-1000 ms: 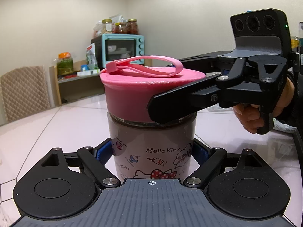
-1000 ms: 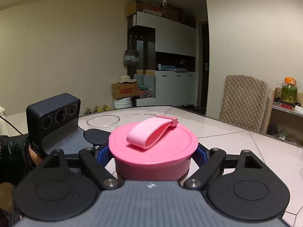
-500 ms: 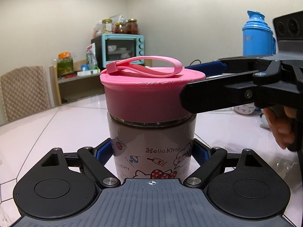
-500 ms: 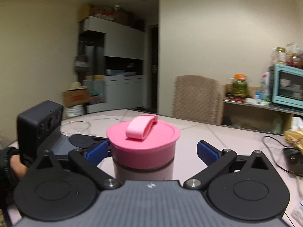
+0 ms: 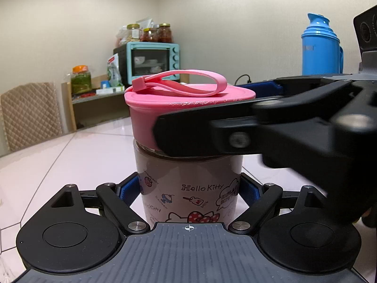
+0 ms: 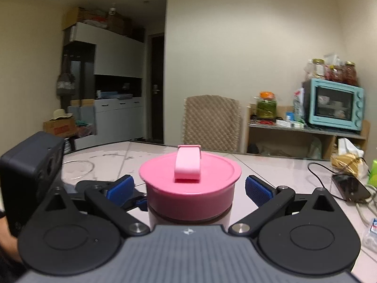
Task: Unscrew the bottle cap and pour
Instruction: 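Regrip the pink lid with the right tool and twist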
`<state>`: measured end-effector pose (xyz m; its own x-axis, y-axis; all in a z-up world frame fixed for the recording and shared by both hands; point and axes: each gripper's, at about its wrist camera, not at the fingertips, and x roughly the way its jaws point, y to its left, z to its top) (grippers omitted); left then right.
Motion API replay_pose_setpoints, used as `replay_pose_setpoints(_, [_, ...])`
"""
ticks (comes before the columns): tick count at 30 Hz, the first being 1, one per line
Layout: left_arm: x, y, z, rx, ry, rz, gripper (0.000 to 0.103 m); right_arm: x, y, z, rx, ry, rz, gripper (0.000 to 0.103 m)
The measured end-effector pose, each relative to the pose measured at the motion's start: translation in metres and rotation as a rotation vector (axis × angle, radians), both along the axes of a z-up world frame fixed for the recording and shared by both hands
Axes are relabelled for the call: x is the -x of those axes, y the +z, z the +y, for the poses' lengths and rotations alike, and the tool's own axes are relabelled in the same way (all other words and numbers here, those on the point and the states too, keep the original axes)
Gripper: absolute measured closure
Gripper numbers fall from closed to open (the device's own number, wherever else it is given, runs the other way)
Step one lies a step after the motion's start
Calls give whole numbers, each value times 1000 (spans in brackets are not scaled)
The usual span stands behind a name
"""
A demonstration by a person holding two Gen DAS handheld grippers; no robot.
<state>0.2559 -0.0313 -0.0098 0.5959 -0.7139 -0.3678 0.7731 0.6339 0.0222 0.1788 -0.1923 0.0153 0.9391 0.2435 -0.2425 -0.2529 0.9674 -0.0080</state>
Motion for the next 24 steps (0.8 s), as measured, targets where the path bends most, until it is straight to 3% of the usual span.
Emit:
replay_pose_setpoints(7, [0,0,0,0,0,0,13,-8,-5,9,-6,-40,4,4])
replay_pose_setpoints(12, [0,0,0,0,0,0,13,-9,-6,8,1,-71,0,17])
replay_pose_setpoints(14, [0,0,-1,-1,0,-1,13,-10,-6,4,-7,-52,4,18])
replay_pose_setpoints(19, [-1,0,-1,-1,1,-1,13,-14,-4,-15,26,98,12,18])
replay_pose_setpoints(24, [-2,0,-1,-2,1,-1,13,-36,3,-52,48,393,48,18])
